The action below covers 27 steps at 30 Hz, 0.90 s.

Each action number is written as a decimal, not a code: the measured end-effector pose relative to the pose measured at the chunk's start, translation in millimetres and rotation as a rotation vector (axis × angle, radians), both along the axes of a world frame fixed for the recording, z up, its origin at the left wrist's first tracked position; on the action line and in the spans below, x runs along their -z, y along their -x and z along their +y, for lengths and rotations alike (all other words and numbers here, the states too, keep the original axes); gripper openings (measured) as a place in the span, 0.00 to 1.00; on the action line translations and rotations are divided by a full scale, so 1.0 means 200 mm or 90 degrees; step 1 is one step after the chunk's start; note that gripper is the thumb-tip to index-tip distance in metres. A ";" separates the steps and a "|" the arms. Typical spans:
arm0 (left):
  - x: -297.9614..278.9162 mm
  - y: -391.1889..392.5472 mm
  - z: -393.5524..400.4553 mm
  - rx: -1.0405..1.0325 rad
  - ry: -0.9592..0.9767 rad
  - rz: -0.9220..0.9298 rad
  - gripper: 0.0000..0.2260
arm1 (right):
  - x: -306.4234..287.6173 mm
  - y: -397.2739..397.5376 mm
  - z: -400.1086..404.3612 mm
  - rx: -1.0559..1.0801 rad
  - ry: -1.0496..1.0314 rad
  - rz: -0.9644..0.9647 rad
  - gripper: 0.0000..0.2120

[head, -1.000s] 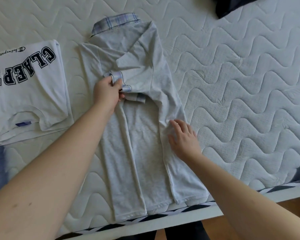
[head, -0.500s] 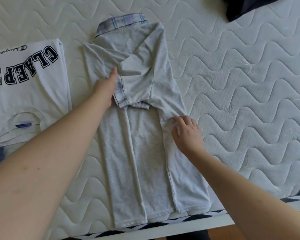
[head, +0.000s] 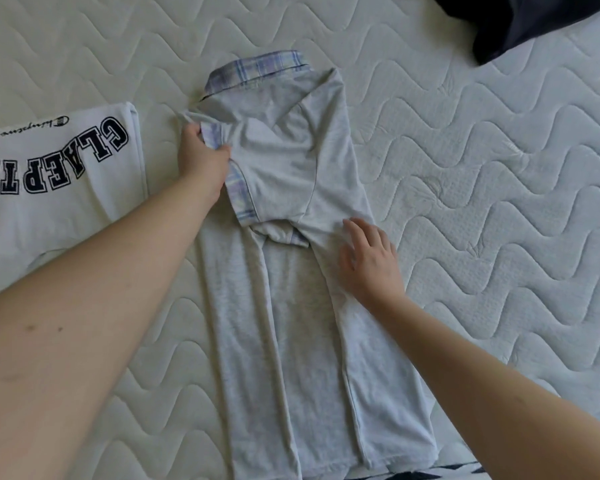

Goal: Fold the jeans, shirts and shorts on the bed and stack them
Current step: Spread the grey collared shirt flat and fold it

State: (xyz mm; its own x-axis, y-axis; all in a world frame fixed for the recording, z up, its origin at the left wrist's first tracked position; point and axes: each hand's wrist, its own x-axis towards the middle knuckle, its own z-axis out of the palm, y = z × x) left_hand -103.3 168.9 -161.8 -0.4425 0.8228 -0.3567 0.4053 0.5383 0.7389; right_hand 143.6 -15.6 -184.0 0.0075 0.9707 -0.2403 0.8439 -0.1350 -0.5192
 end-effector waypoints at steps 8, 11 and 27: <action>-0.02 -0.12 0.05 0.184 -0.139 0.379 0.18 | 0.03 -0.02 0.14 0.009 0.032 0.004 0.26; 0.00 -0.33 0.21 0.382 -0.108 0.356 0.18 | 0.03 -0.04 0.18 0.017 0.046 0.029 0.27; 0.03 -0.79 0.68 0.628 0.227 0.253 0.27 | 0.03 -0.16 0.49 0.274 0.212 0.197 0.16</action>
State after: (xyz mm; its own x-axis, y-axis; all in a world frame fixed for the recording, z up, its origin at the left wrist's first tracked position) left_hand 55.0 304.4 -168.7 0.2120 0.7548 -0.6207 0.9441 0.0058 0.3295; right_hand 175.8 82.9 -190.0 0.2623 0.7693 -0.5825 0.4953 -0.6254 -0.6030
